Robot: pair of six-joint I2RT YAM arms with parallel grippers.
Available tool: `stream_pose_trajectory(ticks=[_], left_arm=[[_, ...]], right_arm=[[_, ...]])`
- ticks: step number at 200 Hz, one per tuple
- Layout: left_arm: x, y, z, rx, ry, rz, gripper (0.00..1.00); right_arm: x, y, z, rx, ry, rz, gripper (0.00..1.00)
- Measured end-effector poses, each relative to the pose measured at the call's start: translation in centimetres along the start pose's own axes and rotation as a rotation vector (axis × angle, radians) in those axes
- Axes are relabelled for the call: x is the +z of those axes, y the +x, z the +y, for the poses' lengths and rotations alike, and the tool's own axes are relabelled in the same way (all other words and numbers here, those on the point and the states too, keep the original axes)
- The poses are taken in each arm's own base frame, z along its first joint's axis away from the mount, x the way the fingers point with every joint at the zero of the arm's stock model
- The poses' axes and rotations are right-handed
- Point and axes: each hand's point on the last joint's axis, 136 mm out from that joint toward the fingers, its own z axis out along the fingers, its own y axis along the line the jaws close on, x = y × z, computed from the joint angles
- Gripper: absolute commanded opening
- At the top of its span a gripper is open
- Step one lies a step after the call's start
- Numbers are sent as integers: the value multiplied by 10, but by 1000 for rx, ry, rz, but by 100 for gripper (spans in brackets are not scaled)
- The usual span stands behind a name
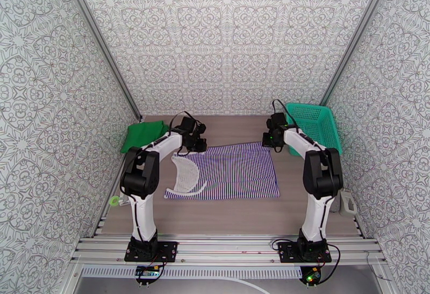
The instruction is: Fold and stack the mixed laundry pile
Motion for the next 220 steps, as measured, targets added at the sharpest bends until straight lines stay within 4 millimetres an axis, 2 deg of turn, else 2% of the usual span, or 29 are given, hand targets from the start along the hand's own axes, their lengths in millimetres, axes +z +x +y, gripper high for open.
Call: stream_pose_trajectory(ticks=[27, 46, 90, 121, 136, 165, 182, 206, 220], left_arm=[[-4, 10, -7, 10, 4, 9, 0], [-5, 17, -10, 13, 4, 12, 0], [-2, 37, -14, 8, 6, 38, 0], [-1, 59, -17, -16, 0, 58, 0], [-2, 66, -19, -30, 1, 52, 3], [0, 76, -22, -54, 5, 40, 6], [0, 82, -22, -70, 5, 37, 13], [-2, 86, -23, -96, 7, 21, 16], [-4, 90, -26, -108, 11, 13, 28]], right_arm=[[-16, 3, 4, 15, -28, -36, 4], [-19, 12, 5, 28, -42, -39, 4], [-9, 57, -4, 62, -44, 26, 4], [-9, 82, -8, 92, -44, 37, 10], [-10, 89, -9, 111, -51, 25, 18], [-9, 99, -9, 138, -73, 8, 26], [-10, 105, -8, 155, -84, 4, 28], [-16, 110, -6, 168, -107, -15, 27], [-19, 112, -5, 178, -119, -23, 27]])
